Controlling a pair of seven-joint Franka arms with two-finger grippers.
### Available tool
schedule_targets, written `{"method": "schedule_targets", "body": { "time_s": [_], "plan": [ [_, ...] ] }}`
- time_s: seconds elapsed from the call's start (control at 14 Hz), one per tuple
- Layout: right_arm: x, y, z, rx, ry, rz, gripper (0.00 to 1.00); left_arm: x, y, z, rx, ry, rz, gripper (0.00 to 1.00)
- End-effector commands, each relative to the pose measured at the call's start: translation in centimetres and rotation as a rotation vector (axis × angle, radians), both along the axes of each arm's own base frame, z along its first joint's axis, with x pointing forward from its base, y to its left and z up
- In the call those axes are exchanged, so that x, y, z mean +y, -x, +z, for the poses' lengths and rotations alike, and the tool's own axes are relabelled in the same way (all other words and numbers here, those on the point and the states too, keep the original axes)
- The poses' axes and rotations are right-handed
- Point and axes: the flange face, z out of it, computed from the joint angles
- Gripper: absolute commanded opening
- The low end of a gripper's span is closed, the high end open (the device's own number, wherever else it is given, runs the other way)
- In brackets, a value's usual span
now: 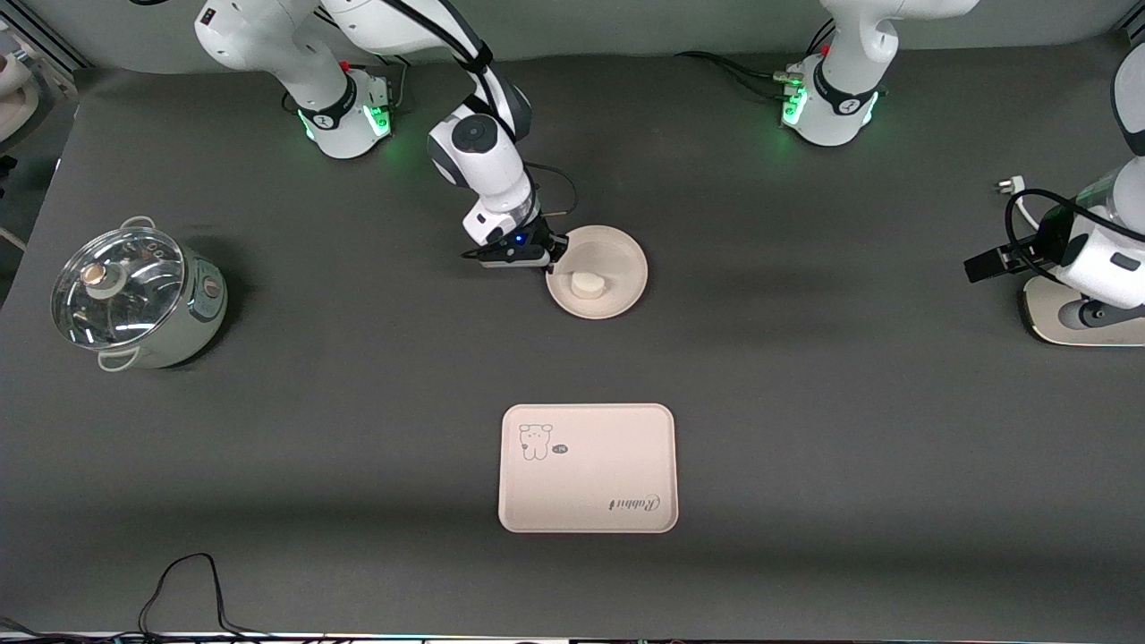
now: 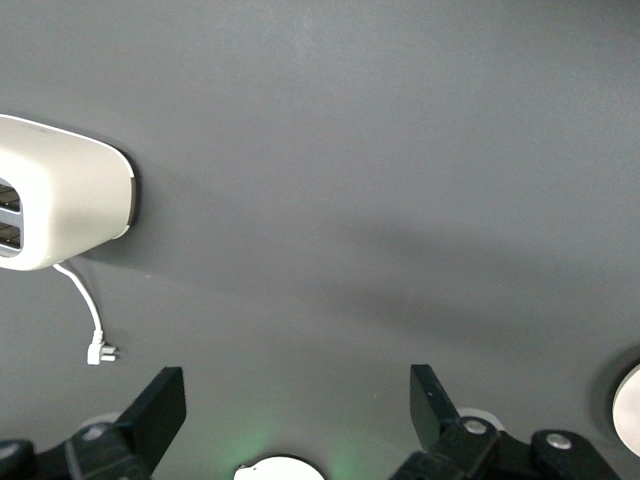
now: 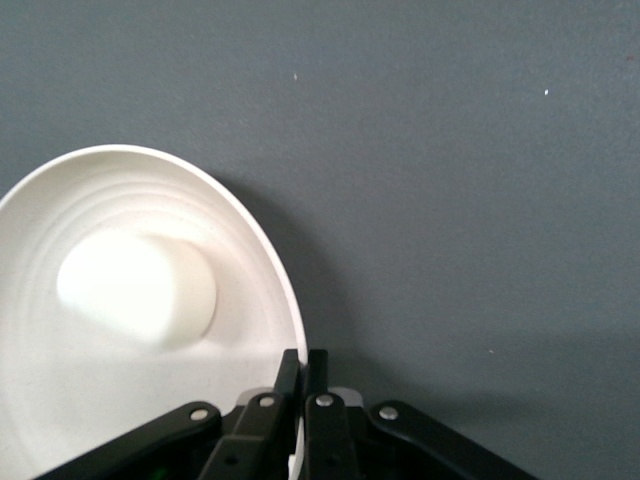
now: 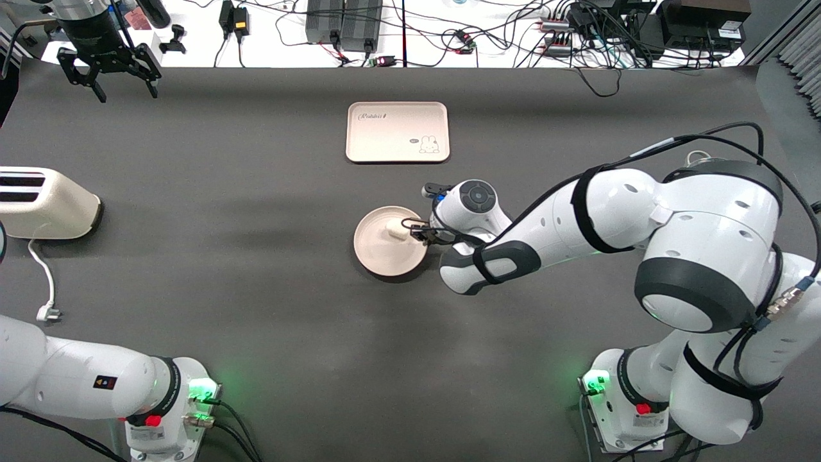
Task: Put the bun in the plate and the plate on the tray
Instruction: 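Lower the right gripper to the plate rim and grasp it, then lift the plate with the right gripper and carry it onto the tray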
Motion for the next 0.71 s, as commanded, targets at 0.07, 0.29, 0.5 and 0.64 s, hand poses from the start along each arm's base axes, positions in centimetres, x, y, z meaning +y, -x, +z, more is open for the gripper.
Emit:
{"method": "schedule_targets", "body": {
  "time_s": [0.07,0.29,0.5,0.64],
  "plan": [
    [-1.2,-1.8,7.2,0.042,-0.026,-0.028,0.02,-0.3,0.3,0.6,-0.001,0.006,-0.003,1.00],
    [-2.2,-2.3,13.6,0.053,-0.057,-0.004,0.02,-0.3,0.3,0.5,0.000,0.006,-0.003,1.00],
    [-2.5,-2.2,17.4,0.044,-0.130,-0.015,0.02,-0.3,0.3,0.5,0.002,0.006,-0.005,1.00],
    [-2.8,-2.7,17.6,0.052,-0.158,-0.008,0.02,-0.4,0.3,0.6,0.000,0.006,-0.006,1.00]
  ]
}}
